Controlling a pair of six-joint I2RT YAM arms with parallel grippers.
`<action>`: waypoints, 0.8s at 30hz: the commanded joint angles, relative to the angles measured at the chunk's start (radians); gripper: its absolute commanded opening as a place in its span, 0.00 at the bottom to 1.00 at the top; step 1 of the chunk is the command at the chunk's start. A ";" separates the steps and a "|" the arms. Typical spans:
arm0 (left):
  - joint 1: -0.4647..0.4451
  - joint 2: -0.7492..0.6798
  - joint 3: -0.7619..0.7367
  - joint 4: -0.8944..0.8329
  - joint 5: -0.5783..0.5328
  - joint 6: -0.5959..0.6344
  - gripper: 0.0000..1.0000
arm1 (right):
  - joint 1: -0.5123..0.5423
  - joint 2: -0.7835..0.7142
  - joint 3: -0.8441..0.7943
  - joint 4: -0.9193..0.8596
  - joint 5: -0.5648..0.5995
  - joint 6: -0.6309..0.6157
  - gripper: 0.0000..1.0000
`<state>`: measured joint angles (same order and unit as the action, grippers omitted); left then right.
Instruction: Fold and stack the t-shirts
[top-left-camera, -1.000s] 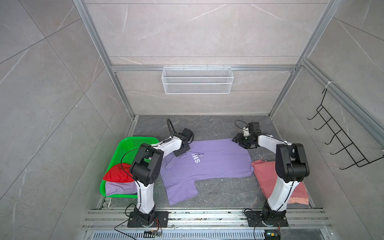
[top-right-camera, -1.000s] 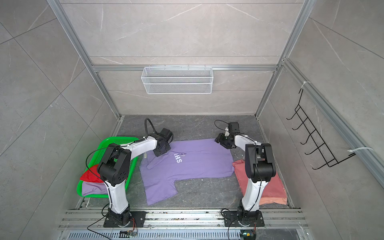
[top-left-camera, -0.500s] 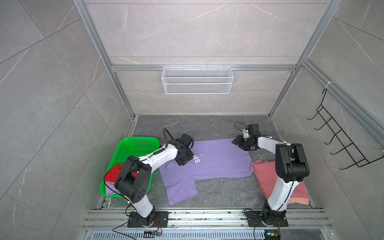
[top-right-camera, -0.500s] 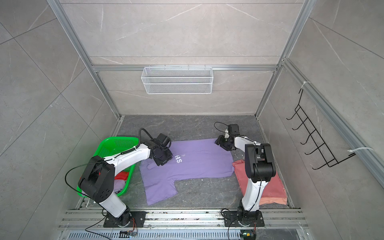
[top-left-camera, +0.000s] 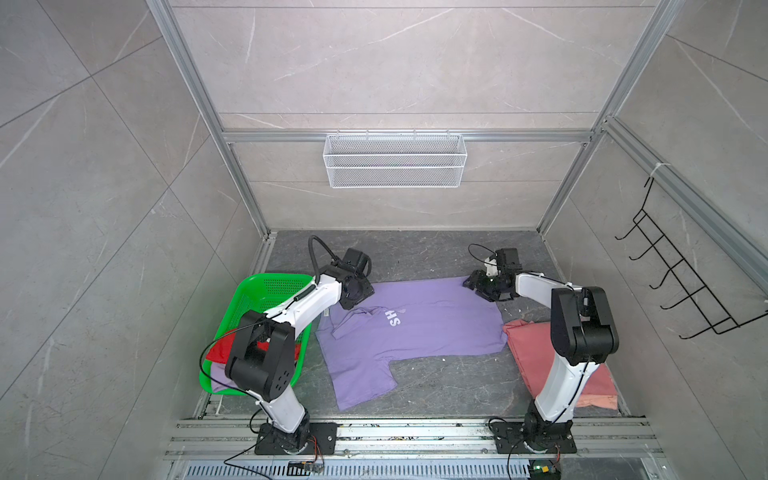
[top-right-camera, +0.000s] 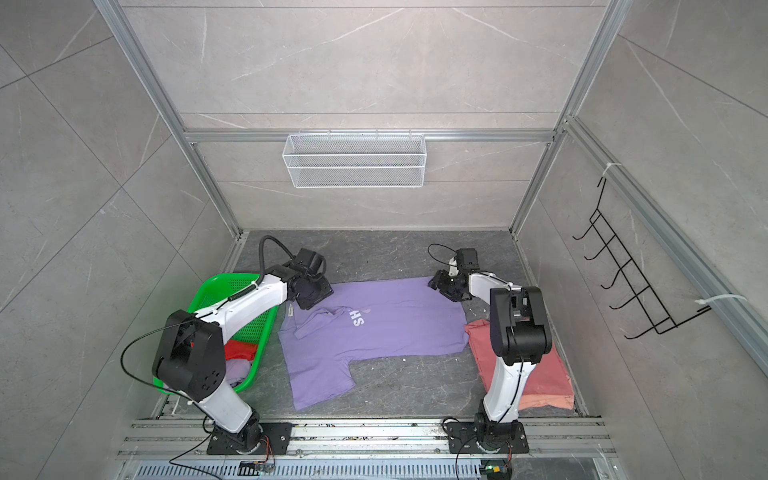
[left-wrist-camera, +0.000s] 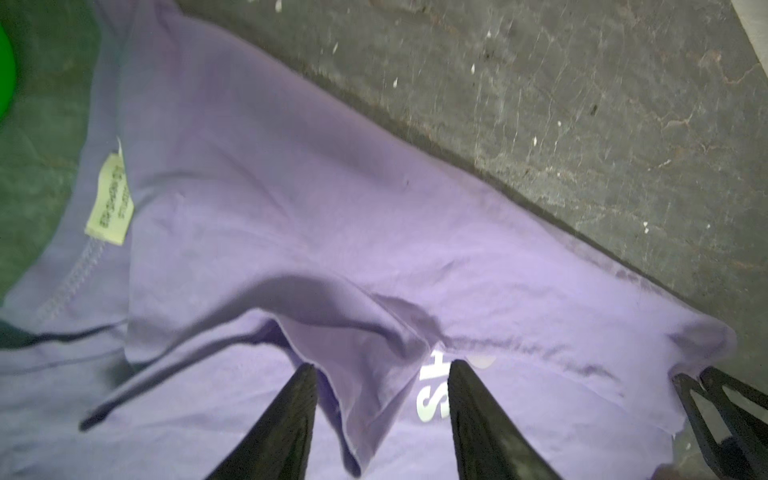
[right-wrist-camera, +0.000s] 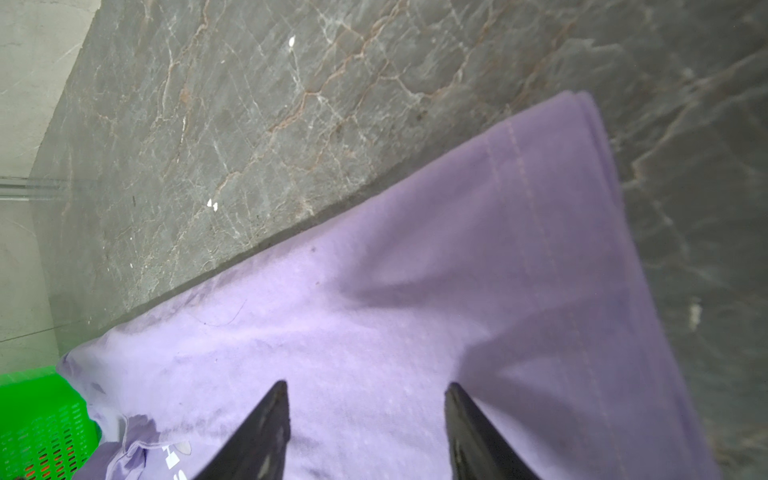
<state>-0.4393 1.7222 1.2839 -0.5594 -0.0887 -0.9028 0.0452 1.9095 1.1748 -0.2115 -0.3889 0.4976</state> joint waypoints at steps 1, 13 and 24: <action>-0.002 0.101 0.095 0.048 -0.022 0.148 0.56 | 0.002 -0.038 -0.024 -0.002 -0.025 -0.003 0.63; -0.016 0.228 0.092 0.088 0.045 0.109 0.54 | 0.010 -0.026 -0.034 0.017 -0.009 0.027 0.63; -0.130 0.126 0.000 -0.003 0.114 -0.059 0.54 | 0.010 -0.005 -0.048 0.017 0.026 0.061 0.66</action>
<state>-0.5484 1.9129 1.3064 -0.5373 -0.0418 -0.8661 0.0483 1.9026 1.1419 -0.1967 -0.3931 0.5365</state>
